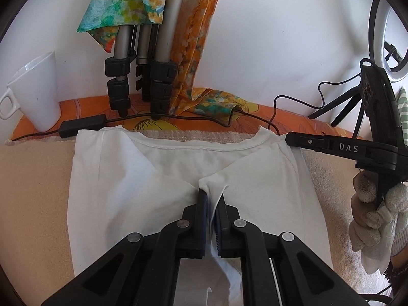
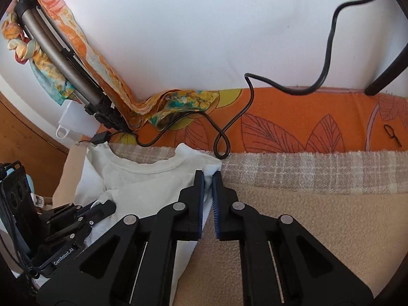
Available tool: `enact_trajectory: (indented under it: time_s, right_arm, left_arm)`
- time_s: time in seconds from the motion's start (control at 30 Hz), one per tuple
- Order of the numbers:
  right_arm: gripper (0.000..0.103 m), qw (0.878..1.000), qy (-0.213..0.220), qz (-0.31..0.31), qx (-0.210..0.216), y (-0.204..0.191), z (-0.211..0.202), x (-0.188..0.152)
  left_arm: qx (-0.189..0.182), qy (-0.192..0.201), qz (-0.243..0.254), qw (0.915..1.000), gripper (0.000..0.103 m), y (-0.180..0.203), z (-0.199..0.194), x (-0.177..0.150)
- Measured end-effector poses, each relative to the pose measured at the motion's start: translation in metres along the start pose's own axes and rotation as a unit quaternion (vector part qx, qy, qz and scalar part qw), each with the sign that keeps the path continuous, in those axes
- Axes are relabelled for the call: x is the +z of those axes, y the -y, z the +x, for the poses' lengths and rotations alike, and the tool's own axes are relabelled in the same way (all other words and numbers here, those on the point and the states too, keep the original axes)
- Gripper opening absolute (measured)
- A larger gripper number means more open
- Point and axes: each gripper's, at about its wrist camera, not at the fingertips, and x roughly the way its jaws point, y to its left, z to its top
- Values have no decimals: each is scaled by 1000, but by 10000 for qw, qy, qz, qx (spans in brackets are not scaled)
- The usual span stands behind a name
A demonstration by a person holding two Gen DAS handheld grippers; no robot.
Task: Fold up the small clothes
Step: 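Grasp the collar end of the strip with both tools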
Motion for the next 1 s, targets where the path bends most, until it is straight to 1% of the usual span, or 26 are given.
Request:
enact_trajectory:
  time_s: [0.03,0.07,0.1,0.13,0.2,0.27,0.3,0.37,0.4,0.47,0.53,0.6,0.67,0.73,0.8,0.9,1.0]
  right_arm:
    - [7,9998,38,3,-187,1,-1,3]
    - [7,9997,23,74,-249,5,-1,6]
    - [7,9996,-10,148,-252,9,-1,7]
    - [7,9996,-29,248,-102,15,-1,8]
    - [7,9983,69,476,313,24,-11,6]
    - [7,9972,254,500,488,29,-24,0]
    - [9,9963,259,533,627,32,-28,-4]
    - [9,9933,162,637,947,38,-32,-12]
    - [9,9925,92,653,1027,38,-32,-16]
    - [10,9922,-15,645,1063,35,-27,-22]
    - [11,9916,-150,664,1104,34,-19,-26]
    - [11,9914,-195,674,1100,31,-12,-28]
    - [11,9919,-227,649,1069,29,-9,-29]
    - [11,9930,-213,593,1003,24,-2,-30]
    - [11,9939,-191,513,958,19,1,-28]
    - [11,9943,-188,466,936,15,4,-24]
    - [11,9942,-175,455,955,12,8,-22]
  left_arm:
    - [-57,-26,8,10000,8,0,0,1]
    - [-120,-63,24,9999,20,0,0,2]
    - [-160,-71,28,9998,26,0,-3,3]
    - [-182,-35,35,9998,28,0,-10,4]
    - [-201,99,94,9997,29,-3,-29,6]
    - [-239,264,148,9993,31,-12,-51,7]
    - [-214,326,164,9991,31,-19,-61,7]
    - [-156,399,134,9990,31,-36,-76,9]
    - [-117,401,130,9990,31,-45,-80,10]
    - [117,461,98,9988,31,-66,-84,13]
    - [292,378,-32,9989,30,-87,-78,17]
    - [226,212,-259,9992,29,-105,-65,20]
    - [204,22,-325,9993,29,-115,-48,21]
    - [197,-71,-287,9994,29,-117,-32,23]
    - [59,-116,-318,9994,29,-118,-19,26]
    - [39,-112,-297,9995,28,-114,-6,29]
    - [36,-63,-208,9998,22,-108,1,32]
